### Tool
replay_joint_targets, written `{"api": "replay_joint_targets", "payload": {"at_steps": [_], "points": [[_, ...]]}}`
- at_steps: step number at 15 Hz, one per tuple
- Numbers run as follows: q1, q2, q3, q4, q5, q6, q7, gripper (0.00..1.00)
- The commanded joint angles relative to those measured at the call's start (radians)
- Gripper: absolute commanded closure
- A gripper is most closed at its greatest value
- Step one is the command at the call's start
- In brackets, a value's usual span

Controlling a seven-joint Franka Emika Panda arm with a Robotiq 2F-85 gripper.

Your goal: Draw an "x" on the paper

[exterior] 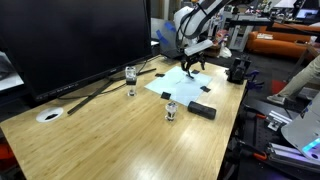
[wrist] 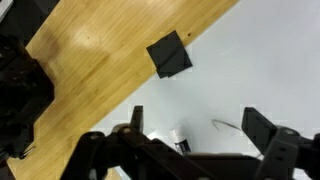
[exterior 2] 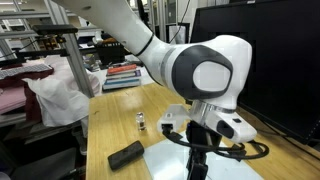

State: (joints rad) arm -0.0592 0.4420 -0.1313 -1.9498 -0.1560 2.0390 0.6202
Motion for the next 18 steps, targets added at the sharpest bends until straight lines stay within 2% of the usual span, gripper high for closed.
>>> {"api": "replay_joint_targets", "payload": {"at_steps": [1,3,10,11,12,18], "points": [[-0.006,0.03,-0.023,0.029,0.0,0.003,-0.084,0.0],[-0.027,0.049,-0.03,0.044,0.018,0.02,-0.16,0.0],[-0.124,0.139,-0.003,0.16,0.081,-0.017,-0.593,0.0],[-0.129,0.153,-0.002,0.178,0.09,-0.022,-0.617,0.0],[-0.101,0.125,-0.028,0.127,0.068,0.019,-0.547,0.0],[-0.107,0.15,-0.019,0.16,0.075,0.004,-0.588,0.0]]}}
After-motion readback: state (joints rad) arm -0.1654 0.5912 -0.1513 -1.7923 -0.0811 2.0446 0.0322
